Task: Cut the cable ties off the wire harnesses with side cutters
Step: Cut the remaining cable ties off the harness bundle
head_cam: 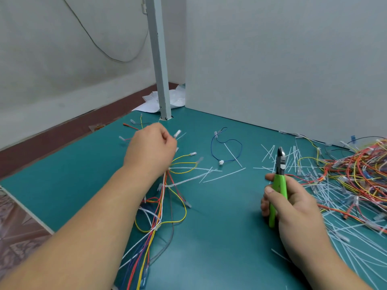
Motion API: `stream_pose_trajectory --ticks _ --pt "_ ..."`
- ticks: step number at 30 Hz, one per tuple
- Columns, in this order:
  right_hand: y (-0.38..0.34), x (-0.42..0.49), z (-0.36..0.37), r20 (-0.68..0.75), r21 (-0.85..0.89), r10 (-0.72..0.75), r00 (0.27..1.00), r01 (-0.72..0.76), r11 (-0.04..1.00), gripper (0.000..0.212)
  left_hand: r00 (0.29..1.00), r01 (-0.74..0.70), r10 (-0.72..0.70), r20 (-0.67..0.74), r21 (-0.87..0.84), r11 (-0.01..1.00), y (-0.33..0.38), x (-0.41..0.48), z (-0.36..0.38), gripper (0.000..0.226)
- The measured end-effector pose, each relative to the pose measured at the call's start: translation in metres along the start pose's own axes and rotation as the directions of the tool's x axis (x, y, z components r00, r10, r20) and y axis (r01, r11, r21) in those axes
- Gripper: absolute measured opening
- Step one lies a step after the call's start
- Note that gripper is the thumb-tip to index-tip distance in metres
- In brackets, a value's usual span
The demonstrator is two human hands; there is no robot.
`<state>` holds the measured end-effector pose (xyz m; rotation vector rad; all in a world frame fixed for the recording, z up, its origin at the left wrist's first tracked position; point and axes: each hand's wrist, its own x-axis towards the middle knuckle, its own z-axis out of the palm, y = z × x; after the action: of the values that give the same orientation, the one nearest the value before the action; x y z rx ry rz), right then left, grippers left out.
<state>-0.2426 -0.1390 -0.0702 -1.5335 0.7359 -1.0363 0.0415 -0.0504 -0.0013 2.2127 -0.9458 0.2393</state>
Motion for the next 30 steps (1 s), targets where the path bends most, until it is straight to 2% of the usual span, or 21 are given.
stream_pose_trajectory --ticks 2,6,9,11,12,13,16,18,21,24,30 --pt "0.000 0.001 0.000 0.001 0.030 0.004 1.000 -0.004 1.000 0.019 1.000 -0.020 0.018 -0.016 -0.165 0.986 0.024 -0.005 0.000 0.013" --pt "0.002 0.003 -0.001 -0.009 0.077 0.033 0.999 -0.032 0.996 0.021 0.995 -0.009 0.054 0.084 -0.457 0.889 0.068 -0.022 0.011 0.012" --pt "0.002 0.005 -0.001 -0.040 0.162 0.065 0.997 -0.058 0.985 0.020 0.939 -0.080 0.243 0.243 -0.534 0.842 0.094 -0.044 0.023 0.011" --pt "0.001 0.006 -0.002 -0.052 0.259 0.100 0.994 -0.083 0.962 0.017 0.832 -0.165 0.379 0.406 -0.470 0.867 0.096 -0.053 0.031 0.009" --pt "0.000 0.007 -0.004 -0.059 0.292 0.121 0.991 -0.099 0.951 0.017 0.789 -0.187 0.398 0.468 -0.435 0.881 0.092 -0.053 0.034 0.011" --pt "0.000 0.008 -0.005 -0.069 0.307 0.137 0.988 -0.109 0.945 0.019 0.779 -0.185 0.384 0.497 -0.402 0.897 0.085 -0.050 0.035 0.014" --pt "0.000 0.009 -0.006 -0.090 0.297 0.154 0.984 -0.121 0.947 0.021 0.889 -0.068 0.169 0.426 -0.243 0.968 0.061 -0.033 0.037 0.016" --pt "0.001 0.009 -0.005 -0.093 0.262 0.137 0.986 -0.108 0.959 0.014 0.930 0.017 0.012 0.366 -0.077 0.997 0.046 -0.023 0.042 0.030" --pt "0.003 0.009 -0.004 -0.079 0.195 0.106 0.991 -0.088 0.977 0.016 0.911 0.050 -0.090 0.402 0.108 0.993 0.037 -0.013 0.057 0.059" --pt "0.002 0.009 -0.002 -0.073 0.202 0.119 0.990 -0.102 0.974 0.017 0.901 0.055 -0.130 0.413 0.190 0.980 0.042 -0.005 0.074 0.075" --pt "0.003 0.010 -0.003 -0.071 0.226 0.135 0.988 -0.116 0.967 0.022 0.900 0.075 -0.164 0.404 0.227 0.971 0.050 0.021 0.093 0.055"
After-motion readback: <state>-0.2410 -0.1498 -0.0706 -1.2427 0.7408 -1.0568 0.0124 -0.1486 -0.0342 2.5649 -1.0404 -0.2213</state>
